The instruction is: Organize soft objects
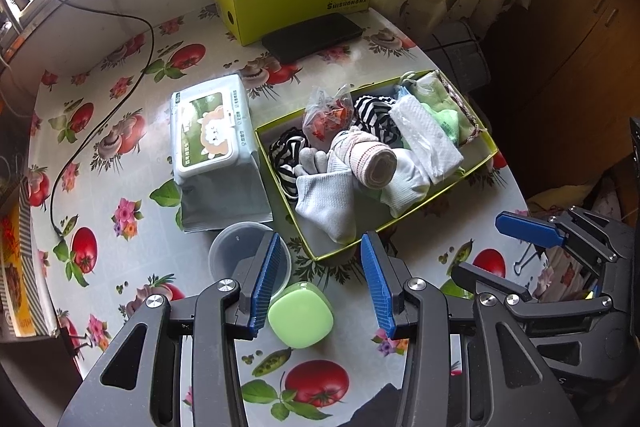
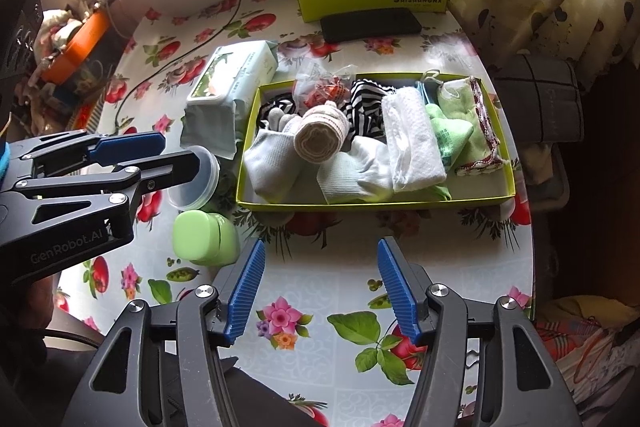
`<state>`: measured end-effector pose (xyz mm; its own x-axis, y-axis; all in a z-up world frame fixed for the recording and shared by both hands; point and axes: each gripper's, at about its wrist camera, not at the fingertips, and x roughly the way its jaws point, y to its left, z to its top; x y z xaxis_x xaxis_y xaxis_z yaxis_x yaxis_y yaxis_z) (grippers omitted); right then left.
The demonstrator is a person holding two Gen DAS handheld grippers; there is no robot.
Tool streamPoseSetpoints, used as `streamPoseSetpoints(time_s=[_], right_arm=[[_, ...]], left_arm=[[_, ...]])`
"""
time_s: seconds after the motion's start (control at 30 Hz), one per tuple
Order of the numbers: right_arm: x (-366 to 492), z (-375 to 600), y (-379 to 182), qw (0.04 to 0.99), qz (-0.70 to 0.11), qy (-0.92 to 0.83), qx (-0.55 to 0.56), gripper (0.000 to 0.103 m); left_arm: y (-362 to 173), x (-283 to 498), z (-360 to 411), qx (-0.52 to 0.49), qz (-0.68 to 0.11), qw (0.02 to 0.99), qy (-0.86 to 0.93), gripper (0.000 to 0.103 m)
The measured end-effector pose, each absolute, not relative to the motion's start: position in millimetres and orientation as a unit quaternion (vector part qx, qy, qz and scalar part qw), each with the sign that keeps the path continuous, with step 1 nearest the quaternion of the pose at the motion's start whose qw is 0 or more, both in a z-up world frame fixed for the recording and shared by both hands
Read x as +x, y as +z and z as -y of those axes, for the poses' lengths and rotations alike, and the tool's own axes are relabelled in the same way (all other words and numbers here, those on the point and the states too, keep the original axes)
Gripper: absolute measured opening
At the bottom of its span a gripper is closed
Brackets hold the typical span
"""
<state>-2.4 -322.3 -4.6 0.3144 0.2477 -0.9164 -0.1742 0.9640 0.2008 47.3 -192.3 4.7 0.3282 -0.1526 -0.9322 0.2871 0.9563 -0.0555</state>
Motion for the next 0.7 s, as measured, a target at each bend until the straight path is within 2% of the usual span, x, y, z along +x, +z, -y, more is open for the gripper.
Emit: streamPoseSetpoints(time_s=[0.7], right_arm=[[-1, 326, -15, 0.807, -0.575, 0.131, 0.037, 0.059]], left_arm=[[-3, 51, 197, 0.063, -0.570, 0.807, -0.143, 0.044]])
